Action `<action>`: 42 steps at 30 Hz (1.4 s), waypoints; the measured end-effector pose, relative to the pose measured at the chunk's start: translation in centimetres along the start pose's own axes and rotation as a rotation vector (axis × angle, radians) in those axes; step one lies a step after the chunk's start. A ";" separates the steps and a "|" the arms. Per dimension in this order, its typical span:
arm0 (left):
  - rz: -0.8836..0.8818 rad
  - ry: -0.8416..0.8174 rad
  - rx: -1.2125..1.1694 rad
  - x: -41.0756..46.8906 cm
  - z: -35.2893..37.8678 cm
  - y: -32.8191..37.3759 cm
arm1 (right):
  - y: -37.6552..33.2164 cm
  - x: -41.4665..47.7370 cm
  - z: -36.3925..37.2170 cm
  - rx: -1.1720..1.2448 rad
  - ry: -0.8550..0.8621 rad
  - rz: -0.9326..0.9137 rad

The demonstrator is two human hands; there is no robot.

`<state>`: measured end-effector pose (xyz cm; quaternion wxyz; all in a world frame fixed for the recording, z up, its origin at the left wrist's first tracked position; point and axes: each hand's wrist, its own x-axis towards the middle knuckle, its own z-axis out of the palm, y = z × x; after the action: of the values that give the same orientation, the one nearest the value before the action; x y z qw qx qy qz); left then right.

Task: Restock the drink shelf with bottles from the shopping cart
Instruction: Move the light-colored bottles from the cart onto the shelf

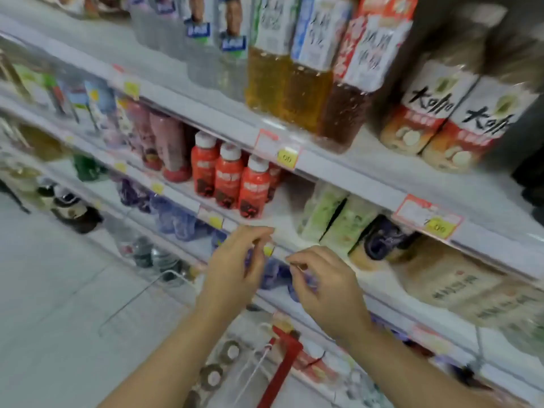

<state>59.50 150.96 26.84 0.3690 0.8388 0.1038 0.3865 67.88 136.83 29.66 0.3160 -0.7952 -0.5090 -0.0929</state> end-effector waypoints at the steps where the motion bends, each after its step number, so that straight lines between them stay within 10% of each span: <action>1: -0.107 -0.005 0.045 -2.7 -0.8 -2.5 | -0.2 -0.8 2.9 0.029 -0.106 0.031; 9: -0.842 0.035 0.293 -22.4 -7.1 -16.6 | 2.6 -6.9 24.8 0.036 -0.843 0.271; 15: -0.992 -0.168 0.366 -30.7 -4.7 -22.4 | 4.2 -10.9 35.7 -0.092 -1.109 0.307; 25: -0.912 -0.128 0.348 -35.7 -1.5 -25.7 | 5.6 -15.4 46.2 -0.113 -1.080 0.287; 32: -0.843 -0.183 0.582 -32.8 -0.9 -25.1 | 6.7 -11.7 39.9 0.146 -0.773 0.463; 42: -0.895 -1.211 0.636 -28.2 3.4 -28.4 | 6.7 -8.7 29.6 0.267 -0.529 0.521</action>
<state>45.92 156.20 -10.58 0.2249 0.8460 0.3165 -0.3655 64.49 146.06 -0.38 0.2875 -0.8462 -0.3617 0.2655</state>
